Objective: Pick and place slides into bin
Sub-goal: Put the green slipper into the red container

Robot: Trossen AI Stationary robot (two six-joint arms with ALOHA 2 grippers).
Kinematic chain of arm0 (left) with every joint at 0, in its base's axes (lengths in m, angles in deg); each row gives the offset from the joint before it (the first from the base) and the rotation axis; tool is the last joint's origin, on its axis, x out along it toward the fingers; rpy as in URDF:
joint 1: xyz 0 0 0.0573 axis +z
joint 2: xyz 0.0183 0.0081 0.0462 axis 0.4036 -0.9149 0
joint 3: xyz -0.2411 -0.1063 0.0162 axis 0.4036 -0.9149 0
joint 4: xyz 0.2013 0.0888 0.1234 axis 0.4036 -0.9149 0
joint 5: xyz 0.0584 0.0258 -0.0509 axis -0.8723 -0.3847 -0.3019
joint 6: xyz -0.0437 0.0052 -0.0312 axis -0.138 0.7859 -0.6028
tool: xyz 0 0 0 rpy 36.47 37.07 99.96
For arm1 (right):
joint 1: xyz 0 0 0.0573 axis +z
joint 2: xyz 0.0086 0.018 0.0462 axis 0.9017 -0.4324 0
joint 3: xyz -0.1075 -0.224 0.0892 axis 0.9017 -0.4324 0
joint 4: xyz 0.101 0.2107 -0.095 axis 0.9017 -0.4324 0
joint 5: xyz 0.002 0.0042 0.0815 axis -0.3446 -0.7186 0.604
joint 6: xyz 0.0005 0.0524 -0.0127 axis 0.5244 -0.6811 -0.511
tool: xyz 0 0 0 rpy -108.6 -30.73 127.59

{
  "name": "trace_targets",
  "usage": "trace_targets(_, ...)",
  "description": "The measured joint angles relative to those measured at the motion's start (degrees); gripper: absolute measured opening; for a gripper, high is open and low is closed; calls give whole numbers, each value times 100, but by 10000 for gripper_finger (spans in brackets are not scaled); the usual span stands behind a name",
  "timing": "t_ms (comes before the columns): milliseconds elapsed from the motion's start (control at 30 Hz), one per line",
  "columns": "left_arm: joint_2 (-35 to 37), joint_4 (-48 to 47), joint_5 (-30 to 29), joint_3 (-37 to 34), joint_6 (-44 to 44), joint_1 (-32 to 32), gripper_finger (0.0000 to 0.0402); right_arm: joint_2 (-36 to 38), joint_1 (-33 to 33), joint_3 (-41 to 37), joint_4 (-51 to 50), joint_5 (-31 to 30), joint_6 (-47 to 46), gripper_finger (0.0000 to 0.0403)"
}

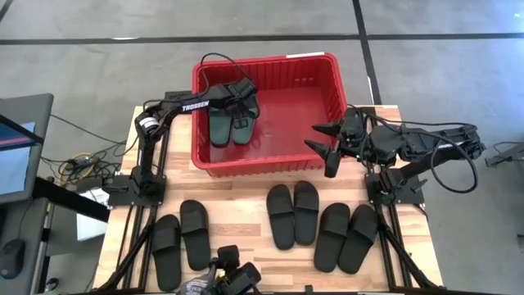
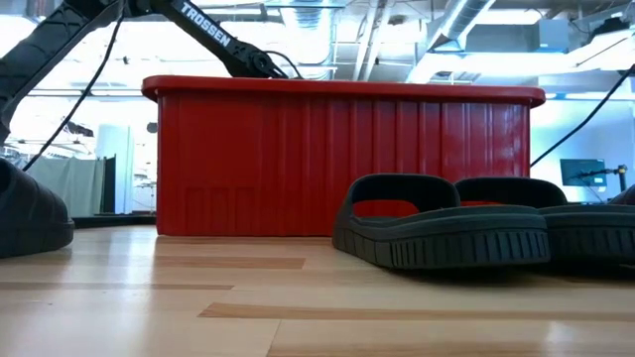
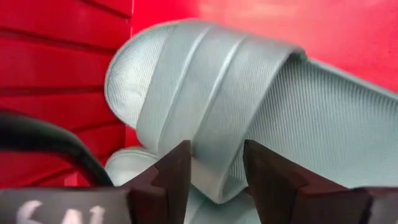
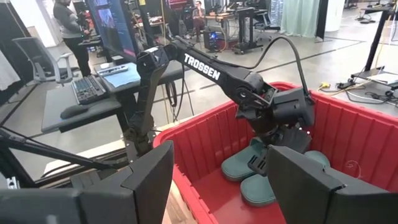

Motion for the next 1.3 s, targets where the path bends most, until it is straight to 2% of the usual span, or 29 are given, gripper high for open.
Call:
trace_targets(300, 22, -140, 662, 7, -49, 68, 158, 0, 0, 0, 0, 0, -40, 240)
trace_targets(433, 109, -272, 1161, 7, -20, 66, 161, -2, 0, 0, -36, 0, -43, 240)
trace_targets(533, 179, -291, 1320, 7, -7, 64, 161, -2, 0, 2, -68, 0, -44, 240)
trace_targets(933, 262, -154, 809, 9, 65, 223, 161, -2, 95, 2, -125, 2, -47, 240)
trace_targets(1167, 260, 162, 757, 9, -320, 413, 161, -2, 229, 2, -154, -9, -108, 240)
trace_targets(1300, 261, 31, 970, 9, -343, 424, 161, -2, 229, 2, -230, -20, -202, 240)
